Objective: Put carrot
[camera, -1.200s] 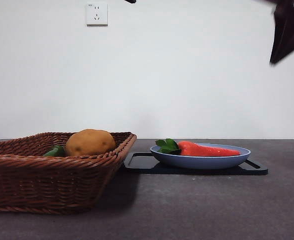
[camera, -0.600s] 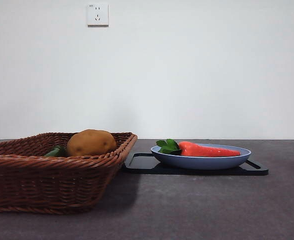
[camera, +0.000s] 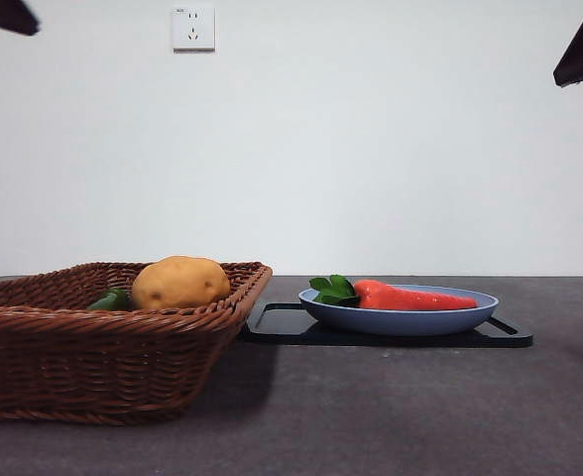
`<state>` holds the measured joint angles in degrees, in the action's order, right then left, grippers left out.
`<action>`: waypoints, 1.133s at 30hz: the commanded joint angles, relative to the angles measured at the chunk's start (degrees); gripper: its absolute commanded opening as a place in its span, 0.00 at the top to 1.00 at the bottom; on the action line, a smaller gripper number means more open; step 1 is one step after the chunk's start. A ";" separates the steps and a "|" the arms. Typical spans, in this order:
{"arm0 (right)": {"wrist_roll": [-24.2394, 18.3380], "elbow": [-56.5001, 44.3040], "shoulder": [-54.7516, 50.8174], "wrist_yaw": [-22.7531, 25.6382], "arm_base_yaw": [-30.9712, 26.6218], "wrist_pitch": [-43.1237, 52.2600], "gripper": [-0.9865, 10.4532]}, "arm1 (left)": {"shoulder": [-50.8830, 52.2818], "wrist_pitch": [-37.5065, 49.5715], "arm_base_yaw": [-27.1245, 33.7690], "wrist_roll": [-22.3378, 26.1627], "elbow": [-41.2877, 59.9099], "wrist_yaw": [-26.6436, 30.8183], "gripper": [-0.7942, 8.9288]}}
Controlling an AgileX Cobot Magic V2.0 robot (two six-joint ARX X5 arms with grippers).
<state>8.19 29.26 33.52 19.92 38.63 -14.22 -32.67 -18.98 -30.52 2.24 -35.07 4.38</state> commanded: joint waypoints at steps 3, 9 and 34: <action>1.22 0.70 -0.04 2.67 0.39 0.87 0.91 | 1.05 -1.22 -0.20 -0.77 -0.85 0.07 0.91; 1.22 0.70 -0.07 2.84 0.39 0.87 0.91 | -0.61 -0.79 -0.20 -0.77 -0.85 0.02 0.91; 1.20 0.70 -0.04 2.93 0.39 0.87 0.91 | 23.26 -4.66 20.06 2.38 7.04 0.61 0.91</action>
<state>8.60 29.28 33.34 22.55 38.61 -13.89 -9.72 -24.36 -11.25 3.86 -28.40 5.02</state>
